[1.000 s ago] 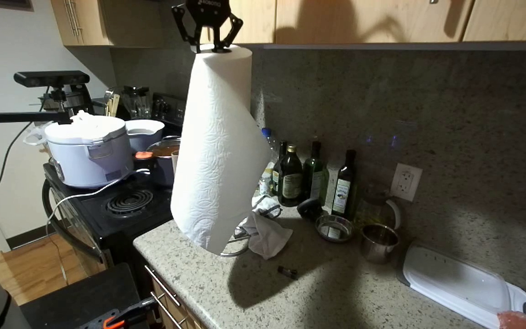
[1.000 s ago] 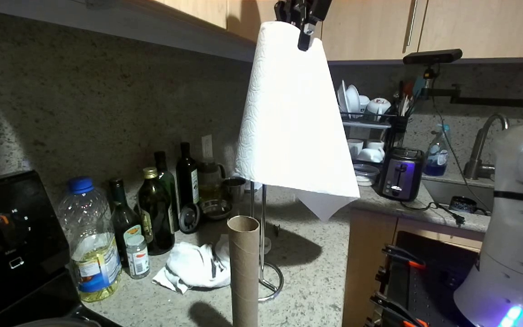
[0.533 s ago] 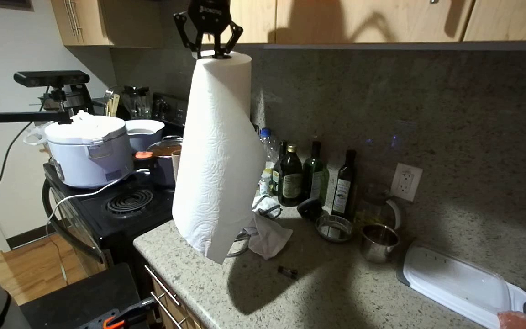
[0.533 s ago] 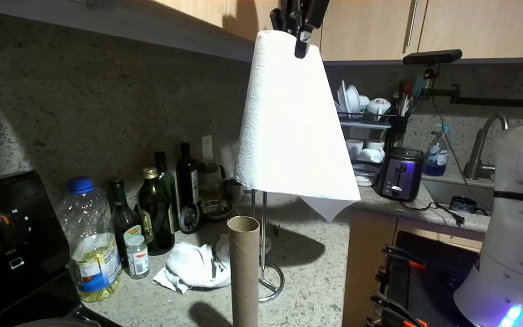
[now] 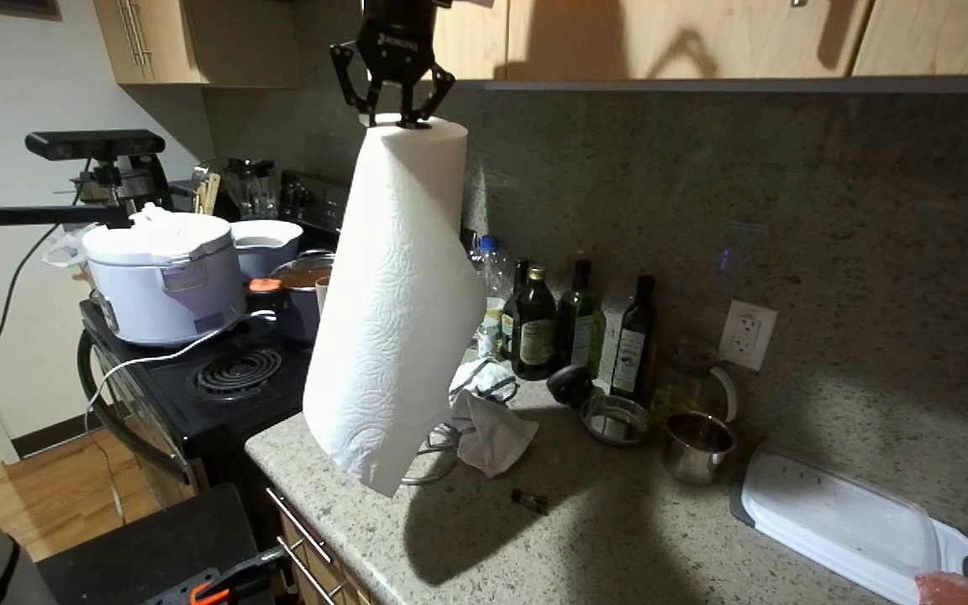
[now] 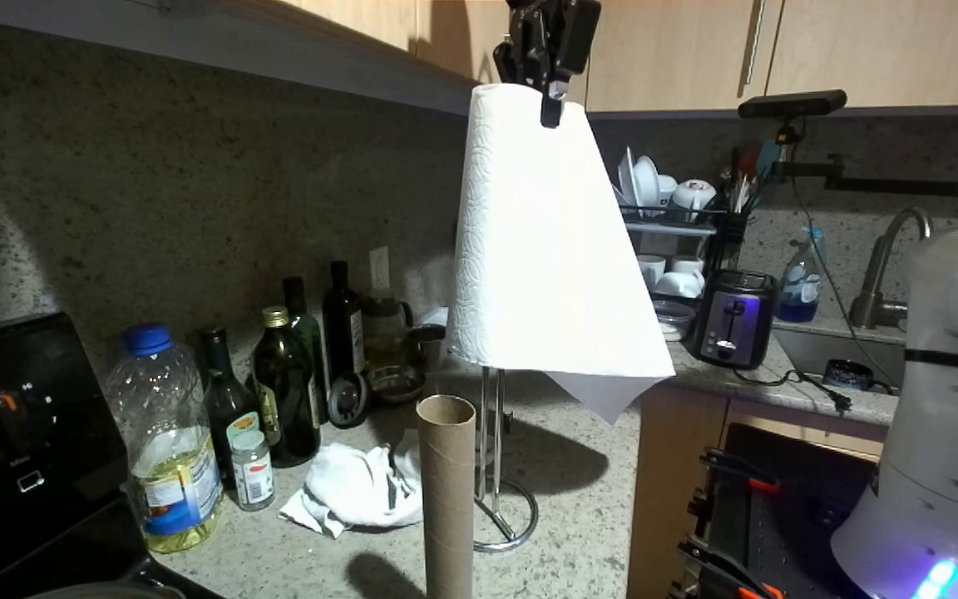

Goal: Put the paper towel on the paper towel stand

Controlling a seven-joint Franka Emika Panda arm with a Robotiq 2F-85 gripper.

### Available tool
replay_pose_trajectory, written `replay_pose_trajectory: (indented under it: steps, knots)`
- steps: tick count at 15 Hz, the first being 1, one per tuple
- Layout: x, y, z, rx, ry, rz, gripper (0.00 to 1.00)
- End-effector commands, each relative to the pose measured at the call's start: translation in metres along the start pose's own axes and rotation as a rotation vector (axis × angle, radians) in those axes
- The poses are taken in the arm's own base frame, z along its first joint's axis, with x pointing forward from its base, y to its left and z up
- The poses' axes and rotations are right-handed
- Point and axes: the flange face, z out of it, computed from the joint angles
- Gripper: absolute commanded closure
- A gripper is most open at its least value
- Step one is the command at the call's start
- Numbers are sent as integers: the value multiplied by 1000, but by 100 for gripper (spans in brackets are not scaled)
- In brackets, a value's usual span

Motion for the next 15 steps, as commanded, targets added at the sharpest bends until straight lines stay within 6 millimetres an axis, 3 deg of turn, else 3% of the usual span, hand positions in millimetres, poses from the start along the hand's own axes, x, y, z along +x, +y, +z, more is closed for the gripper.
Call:
replay_pose_trajectory:
  steps: [1, 15]
  knots:
    - [2, 10, 4, 41, -26, 12, 93]
    - [9, 58, 65, 143, -62, 11, 93]
